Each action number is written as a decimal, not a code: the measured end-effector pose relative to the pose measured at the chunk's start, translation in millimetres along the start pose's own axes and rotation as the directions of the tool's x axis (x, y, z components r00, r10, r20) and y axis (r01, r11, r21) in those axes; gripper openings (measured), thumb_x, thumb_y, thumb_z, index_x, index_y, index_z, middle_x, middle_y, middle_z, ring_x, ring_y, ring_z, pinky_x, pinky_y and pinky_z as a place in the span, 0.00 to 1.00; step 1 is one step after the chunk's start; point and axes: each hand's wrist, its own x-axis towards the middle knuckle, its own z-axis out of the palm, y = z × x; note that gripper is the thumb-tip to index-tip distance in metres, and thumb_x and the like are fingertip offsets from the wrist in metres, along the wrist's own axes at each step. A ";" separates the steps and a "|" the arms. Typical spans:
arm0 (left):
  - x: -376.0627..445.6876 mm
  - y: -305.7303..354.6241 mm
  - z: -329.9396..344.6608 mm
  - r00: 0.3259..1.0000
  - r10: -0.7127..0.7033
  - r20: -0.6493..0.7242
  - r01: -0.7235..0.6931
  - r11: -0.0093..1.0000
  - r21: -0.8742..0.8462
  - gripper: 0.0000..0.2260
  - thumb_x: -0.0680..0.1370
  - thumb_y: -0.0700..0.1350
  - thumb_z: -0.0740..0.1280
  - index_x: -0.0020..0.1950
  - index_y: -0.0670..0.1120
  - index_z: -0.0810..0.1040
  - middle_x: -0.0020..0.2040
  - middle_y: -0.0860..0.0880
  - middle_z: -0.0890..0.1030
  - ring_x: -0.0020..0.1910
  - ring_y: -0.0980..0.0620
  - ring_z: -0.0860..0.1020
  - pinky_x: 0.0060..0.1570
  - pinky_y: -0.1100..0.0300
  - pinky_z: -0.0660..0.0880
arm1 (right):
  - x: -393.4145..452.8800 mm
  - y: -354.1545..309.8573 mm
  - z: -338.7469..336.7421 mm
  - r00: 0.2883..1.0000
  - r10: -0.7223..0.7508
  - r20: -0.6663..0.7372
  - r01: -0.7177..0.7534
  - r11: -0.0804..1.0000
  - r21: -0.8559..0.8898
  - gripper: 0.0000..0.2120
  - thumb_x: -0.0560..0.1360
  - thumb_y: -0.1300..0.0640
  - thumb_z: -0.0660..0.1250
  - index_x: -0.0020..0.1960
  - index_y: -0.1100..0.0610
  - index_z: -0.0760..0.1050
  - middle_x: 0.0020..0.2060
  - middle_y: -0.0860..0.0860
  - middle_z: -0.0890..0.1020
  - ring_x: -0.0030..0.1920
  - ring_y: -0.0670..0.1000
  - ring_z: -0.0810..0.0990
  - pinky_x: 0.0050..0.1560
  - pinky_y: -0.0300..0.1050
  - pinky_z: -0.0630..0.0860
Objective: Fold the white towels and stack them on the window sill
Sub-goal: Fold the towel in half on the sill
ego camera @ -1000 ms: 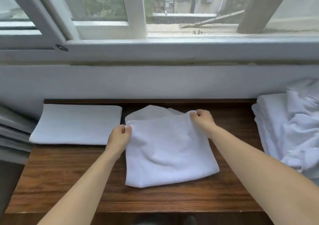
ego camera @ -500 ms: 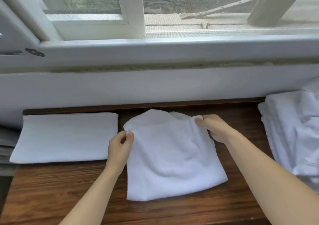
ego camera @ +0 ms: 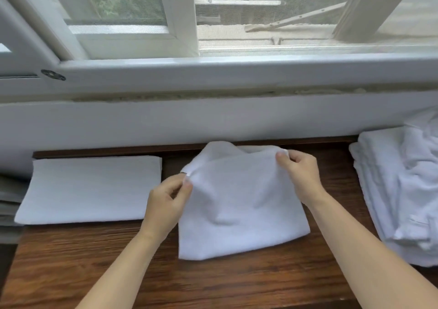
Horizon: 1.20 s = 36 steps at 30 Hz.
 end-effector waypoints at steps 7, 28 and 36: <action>-12.1 7.0 34.9 0.995 0.086 0.056 -0.087 0.996 0.021 0.07 0.82 0.44 0.69 0.46 0.49 0.86 0.51 0.58 0.82 0.54 0.59 0.80 0.53 0.67 0.75 | -27.7 -46.1 7.0 0.934 -0.342 0.108 0.356 0.920 -0.166 0.06 0.80 0.63 0.71 0.47 0.55 0.85 0.42 0.43 0.84 0.45 0.41 0.82 0.47 0.31 0.73; 6.6 50.0 37.0 0.972 -0.130 0.194 0.233 0.601 -0.765 0.13 0.74 0.44 0.67 0.39 0.34 0.76 0.39 0.38 0.76 0.38 0.39 0.76 0.39 0.54 0.74 | -67.3 -109.6 -66.7 0.983 -0.120 0.139 0.122 0.992 -0.004 0.10 0.70 0.55 0.65 0.32 0.58 0.72 0.30 0.54 0.71 0.34 0.51 0.68 0.36 0.45 0.62; -22.8 98.5 50.0 0.874 0.300 0.382 0.007 0.779 -0.627 0.16 0.71 0.42 0.64 0.35 0.28 0.77 0.56 0.32 0.81 0.60 0.35 0.80 0.55 0.43 0.73 | -54.8 -94.9 -8.7 0.956 0.107 0.272 -0.016 0.948 -0.319 0.23 0.82 0.36 0.62 0.56 0.53 0.86 0.48 0.43 0.86 0.52 0.45 0.83 0.57 0.44 0.77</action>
